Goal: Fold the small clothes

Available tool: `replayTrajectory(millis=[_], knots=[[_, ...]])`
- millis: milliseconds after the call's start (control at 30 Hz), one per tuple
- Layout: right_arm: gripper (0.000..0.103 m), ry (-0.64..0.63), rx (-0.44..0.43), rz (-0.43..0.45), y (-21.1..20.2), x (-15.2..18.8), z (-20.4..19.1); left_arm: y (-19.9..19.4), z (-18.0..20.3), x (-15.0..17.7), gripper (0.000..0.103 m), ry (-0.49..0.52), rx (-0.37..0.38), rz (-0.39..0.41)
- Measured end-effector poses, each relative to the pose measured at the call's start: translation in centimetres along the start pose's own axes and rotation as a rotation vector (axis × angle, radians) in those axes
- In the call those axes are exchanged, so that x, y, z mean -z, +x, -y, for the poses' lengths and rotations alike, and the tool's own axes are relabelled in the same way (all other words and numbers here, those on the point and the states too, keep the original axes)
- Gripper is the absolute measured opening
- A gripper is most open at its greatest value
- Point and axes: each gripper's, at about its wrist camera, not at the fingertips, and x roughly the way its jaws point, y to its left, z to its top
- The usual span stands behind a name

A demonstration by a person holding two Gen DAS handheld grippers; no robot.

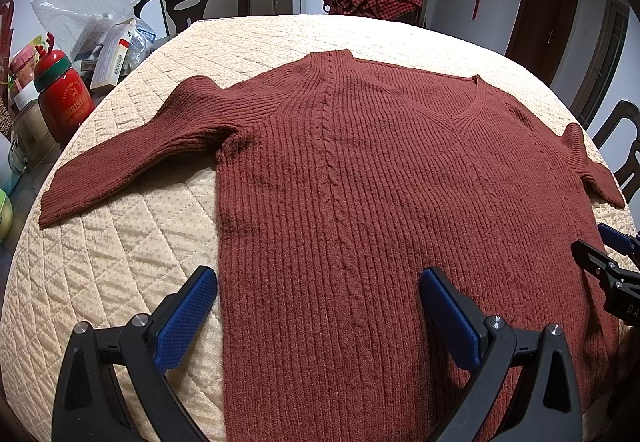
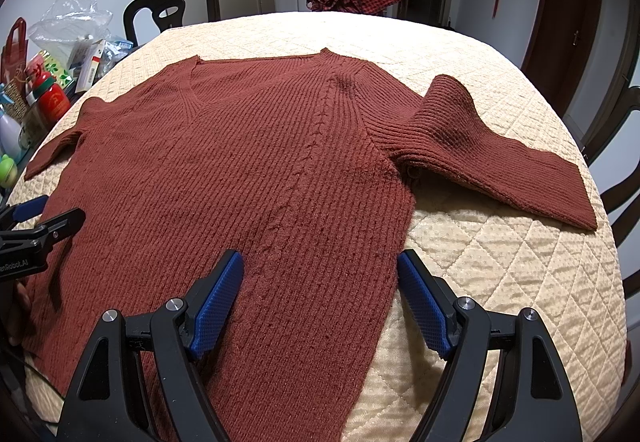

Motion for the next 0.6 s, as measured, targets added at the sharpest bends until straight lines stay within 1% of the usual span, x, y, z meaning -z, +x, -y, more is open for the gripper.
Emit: replayTrajectory(millis=[600], knots=[[0.079, 0.0, 0.0, 0.0, -0.02, -0.01, -0.02, 0.05, -0.19, 0.07, 0.103, -0.002, -0.001, 0.001]])
